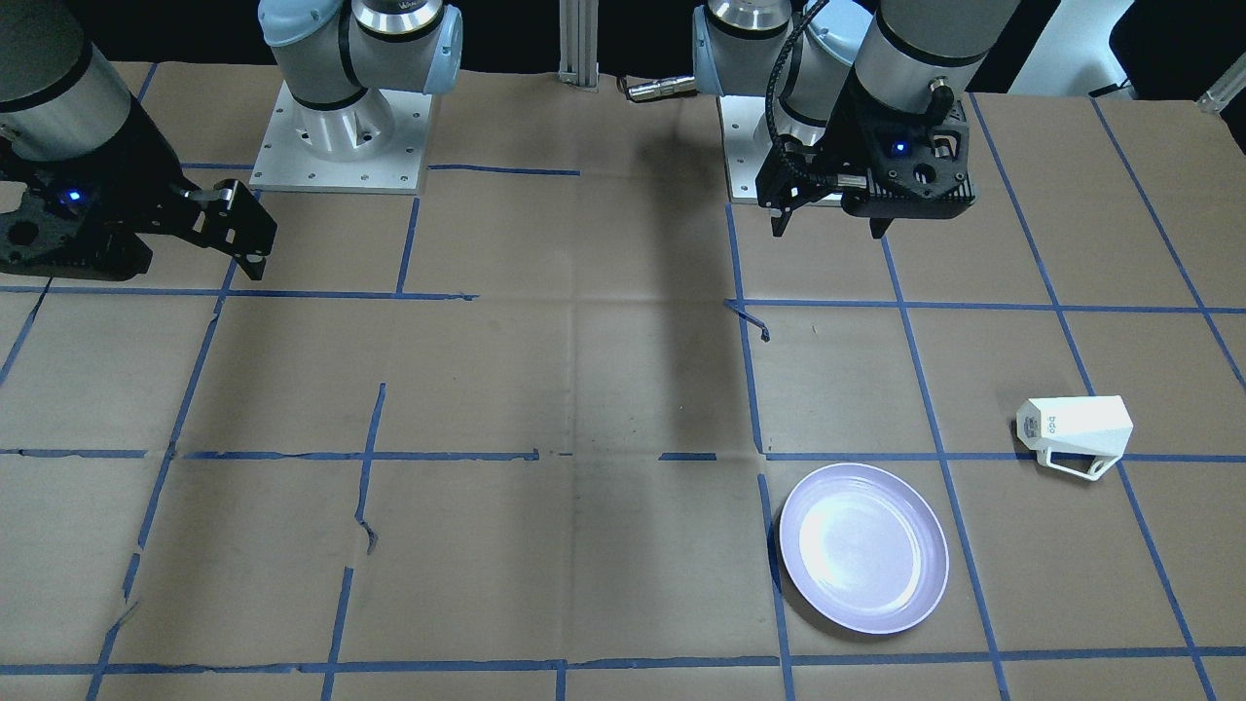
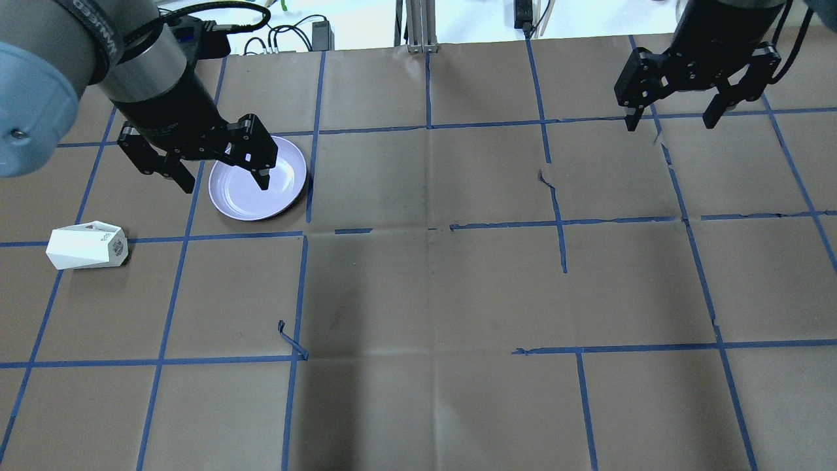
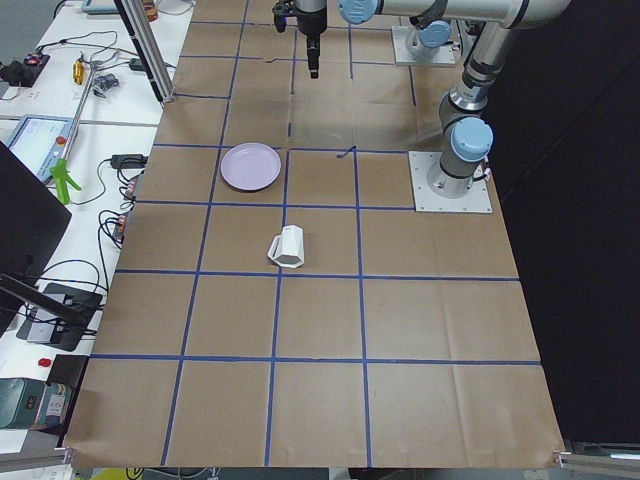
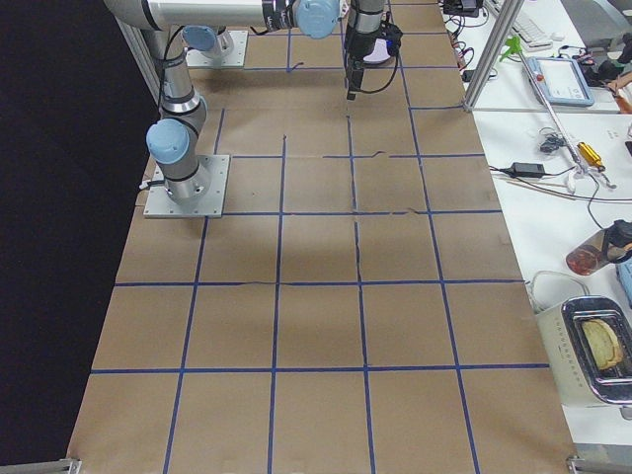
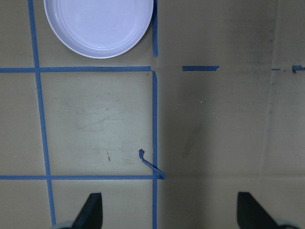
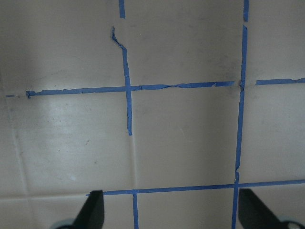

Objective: Flip cup and place on plate
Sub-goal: 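Move the left gripper from above the plate toward the white cup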

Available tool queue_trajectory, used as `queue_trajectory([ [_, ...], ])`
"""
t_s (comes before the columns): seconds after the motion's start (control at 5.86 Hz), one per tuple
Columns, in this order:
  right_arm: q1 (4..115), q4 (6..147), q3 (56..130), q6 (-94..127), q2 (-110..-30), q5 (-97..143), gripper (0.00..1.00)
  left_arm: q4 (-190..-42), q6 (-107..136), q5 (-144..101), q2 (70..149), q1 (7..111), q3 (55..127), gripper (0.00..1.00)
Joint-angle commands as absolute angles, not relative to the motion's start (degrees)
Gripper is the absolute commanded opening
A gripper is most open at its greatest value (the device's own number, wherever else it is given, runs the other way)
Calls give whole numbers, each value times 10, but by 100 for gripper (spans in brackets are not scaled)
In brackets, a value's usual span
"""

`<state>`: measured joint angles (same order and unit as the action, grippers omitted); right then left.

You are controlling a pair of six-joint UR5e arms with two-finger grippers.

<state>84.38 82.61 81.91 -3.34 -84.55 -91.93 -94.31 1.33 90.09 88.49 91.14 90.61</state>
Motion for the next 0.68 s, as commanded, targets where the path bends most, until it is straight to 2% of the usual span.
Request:
queue_trajectory([
  [0.0, 844, 826, 819, -33, -846, -919, 100, -943, 13, 901, 885, 911, 906, 99],
  [0.51, 844, 826, 819, -33, -846, -919, 100, -943, 10, 901, 885, 908, 906, 99],
])
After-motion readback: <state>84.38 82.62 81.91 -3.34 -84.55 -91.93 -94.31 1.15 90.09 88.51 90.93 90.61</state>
